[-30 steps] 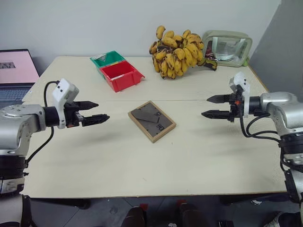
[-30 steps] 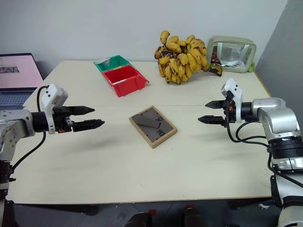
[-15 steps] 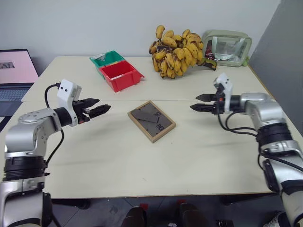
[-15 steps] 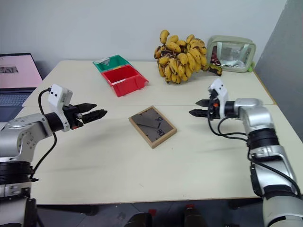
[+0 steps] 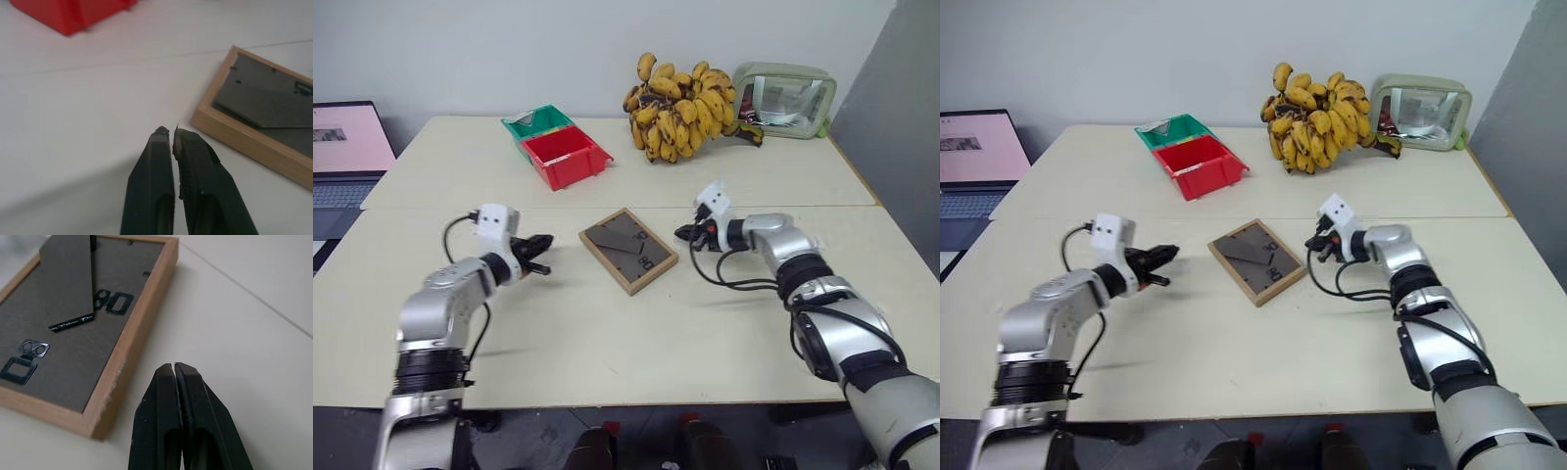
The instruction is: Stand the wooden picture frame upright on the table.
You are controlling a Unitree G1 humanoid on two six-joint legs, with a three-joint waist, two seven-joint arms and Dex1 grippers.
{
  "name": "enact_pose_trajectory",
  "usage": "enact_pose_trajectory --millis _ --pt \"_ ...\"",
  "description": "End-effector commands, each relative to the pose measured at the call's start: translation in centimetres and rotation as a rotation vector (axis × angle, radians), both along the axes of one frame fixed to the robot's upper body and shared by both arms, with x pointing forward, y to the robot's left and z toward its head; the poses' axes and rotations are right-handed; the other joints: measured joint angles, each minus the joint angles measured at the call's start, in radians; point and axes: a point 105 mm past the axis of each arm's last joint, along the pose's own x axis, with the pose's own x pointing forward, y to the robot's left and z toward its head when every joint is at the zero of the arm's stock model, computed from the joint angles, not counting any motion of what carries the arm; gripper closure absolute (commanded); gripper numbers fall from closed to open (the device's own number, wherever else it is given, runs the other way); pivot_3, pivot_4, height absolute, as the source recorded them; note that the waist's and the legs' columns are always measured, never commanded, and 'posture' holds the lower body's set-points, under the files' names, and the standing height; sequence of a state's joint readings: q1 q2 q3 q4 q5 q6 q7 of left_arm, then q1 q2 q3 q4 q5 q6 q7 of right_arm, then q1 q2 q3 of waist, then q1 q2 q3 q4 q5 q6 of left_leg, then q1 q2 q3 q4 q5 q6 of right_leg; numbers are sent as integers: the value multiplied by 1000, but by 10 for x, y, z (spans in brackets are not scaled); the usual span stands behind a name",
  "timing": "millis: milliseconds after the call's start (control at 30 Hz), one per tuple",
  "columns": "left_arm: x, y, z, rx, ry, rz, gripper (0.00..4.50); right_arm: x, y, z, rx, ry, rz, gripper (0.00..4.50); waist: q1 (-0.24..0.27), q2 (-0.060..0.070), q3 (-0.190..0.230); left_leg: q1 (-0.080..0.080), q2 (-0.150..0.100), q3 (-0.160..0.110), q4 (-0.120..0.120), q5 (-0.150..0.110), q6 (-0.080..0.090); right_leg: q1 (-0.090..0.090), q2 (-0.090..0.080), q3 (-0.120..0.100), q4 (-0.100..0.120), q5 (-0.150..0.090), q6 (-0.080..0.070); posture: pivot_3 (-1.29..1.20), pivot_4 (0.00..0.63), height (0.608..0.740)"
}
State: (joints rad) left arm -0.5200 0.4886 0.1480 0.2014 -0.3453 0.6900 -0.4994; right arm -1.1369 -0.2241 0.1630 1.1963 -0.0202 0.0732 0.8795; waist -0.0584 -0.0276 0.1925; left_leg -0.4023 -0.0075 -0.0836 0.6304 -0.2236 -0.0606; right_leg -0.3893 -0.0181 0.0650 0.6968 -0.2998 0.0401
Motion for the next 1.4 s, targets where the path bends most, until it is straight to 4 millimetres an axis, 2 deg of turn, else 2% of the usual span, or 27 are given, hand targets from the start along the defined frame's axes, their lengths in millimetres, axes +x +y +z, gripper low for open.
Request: enact_pose_trajectory --millis 33,167,233,300,467,567,667,767,833,1033,1233,1400 --pt "11 -21 6 45 -26 -34 4452 5 12 16 -7 -80 16 4500 0 0 0 0 0 0 0 0 0 0 0 0 0 0 0 0 150 740" --pt "16 -46 -7 61 25 -84 4452 4 18 13 -18 -84 25 4500 0 0 0 0 0 0 0 0 0 0 0 0 0 0 0 0 150 740" --pt "13 -69 -9 49 36 -155 4452 -1 20 10 -22 -73 70 4500 0 0 0 0 0 0 0 0 0 0 0 0 0 0 0 0 150 740" --pt "5 -88 -11 49 53 -232 4452 -9 22 7 -22 -57 132 4500 2 0 0 0 0 0 0 0 0 0 0 0 0 0 0 0 150 740" --pt "-15 -112 -16 67 73 -346 4452 -32 18 1 -12 -24 243 4500 5 0 -1 0 -1 -1 0 0 0 1 0 0 -1 0 0 0 150 740" --pt "-36 -132 -24 87 110 -462 4452 -53 7 -5 -14 -17 256 4500 3 0 -1 0 -1 -1 0 0 0 1 0 0 0 0 0 0 150 740" --pt "-56 -139 -31 121 164 -542 4452 -68 -4 -4 -5 -6 214 4500 8 0 -2 0 -1 -3 0 0 0 2 0 -1 -1 0 0 0 150 740" --pt "-66 -136 -35 147 205 -578 4452 -76 -15 0 -5 -4 168 4500 7 1 -2 2 -1 -3 0 0 0 3 0 0 0 0 0 0 150 740" --pt "-67 -126 -37 163 229 -565 4452 -78 -24 3 -15 -10 131 4500 6 1 -2 2 -1 -3 0 0 0 3 0 0 0 0 1 0 150 740" --pt "-63 -66 -43 254 306 -453 4452 -74 -47 3 -42 -13 33 4500 -5 1 -2 3 1 -2 0 0 0 3 2 0 0 0 1 0 150 740" --pt "-67 -32 -35 282 332 -387 4452 -68 -47 1 -39 -15 17 4500 -22 1 -2 4 2 -1 -1 0 0 3 4 1 0 0 0 0 150 740" --pt "-68 -22 -33 296 324 -353 4452 -60 -40 4 -33 -29 22 4500 -27 1 -2 4 2 -1 -1 0 0 3 4 2 1 0 0 0 150 740"
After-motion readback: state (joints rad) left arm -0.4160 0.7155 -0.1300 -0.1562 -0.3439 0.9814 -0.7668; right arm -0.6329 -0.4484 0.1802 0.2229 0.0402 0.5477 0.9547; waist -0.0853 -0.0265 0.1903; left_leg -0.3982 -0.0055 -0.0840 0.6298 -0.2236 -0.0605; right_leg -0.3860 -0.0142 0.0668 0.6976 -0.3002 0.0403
